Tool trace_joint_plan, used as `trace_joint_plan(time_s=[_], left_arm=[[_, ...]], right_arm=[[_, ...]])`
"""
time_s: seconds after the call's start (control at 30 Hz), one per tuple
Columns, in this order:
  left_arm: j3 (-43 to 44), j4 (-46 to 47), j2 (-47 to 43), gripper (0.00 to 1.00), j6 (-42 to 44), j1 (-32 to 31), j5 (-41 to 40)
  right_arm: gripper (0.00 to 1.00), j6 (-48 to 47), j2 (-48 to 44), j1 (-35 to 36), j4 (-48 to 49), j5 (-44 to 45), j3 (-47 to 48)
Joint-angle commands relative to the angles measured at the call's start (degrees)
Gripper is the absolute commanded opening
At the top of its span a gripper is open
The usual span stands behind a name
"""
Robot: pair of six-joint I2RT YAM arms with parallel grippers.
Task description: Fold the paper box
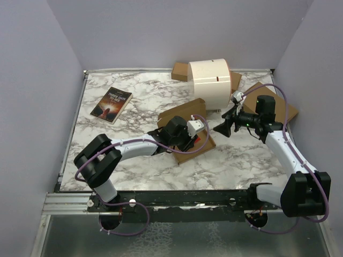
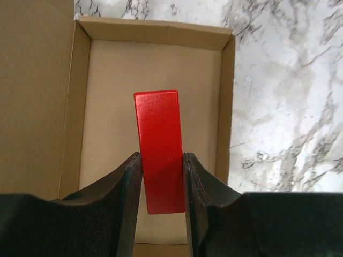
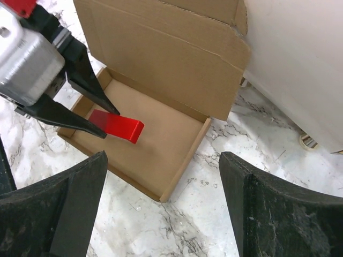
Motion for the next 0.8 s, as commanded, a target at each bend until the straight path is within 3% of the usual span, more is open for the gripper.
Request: trace_joint_plan(time_s=[0.0,0.27,0.4,0.53,0.77], left_arm=[[3.03,-4.04,2.71,0.15,6.45,-0.32,-1.24],[6.57,-6.81,6.49,0.31,7.94,-0.29,-4.72],[4.88,-4.18,4.34,0.45,7.01,-0.25,-6.43],[2.43,-1.78,-0.22,0.54,6.33,-0.23,-5.95],[-3.98,4.95,-9.35,0.54,1.48,0.34,-5.91]], right_arm=[[0.86,1.14,-0.79,-0.82,2.06,1.45,-0.39],[0.86,1.28,-0.74,-1.23,2.17,0.75,-0.53],[0.86,1.27,-0.46,-1.36,2.25,0.18,-0.63],[0.86,1.09,-0.44,-1.45,2.25,-0.42,-0.86],[0.86,-0.53,-1.02,-1.71,1.97,-4.18,-0.99]])
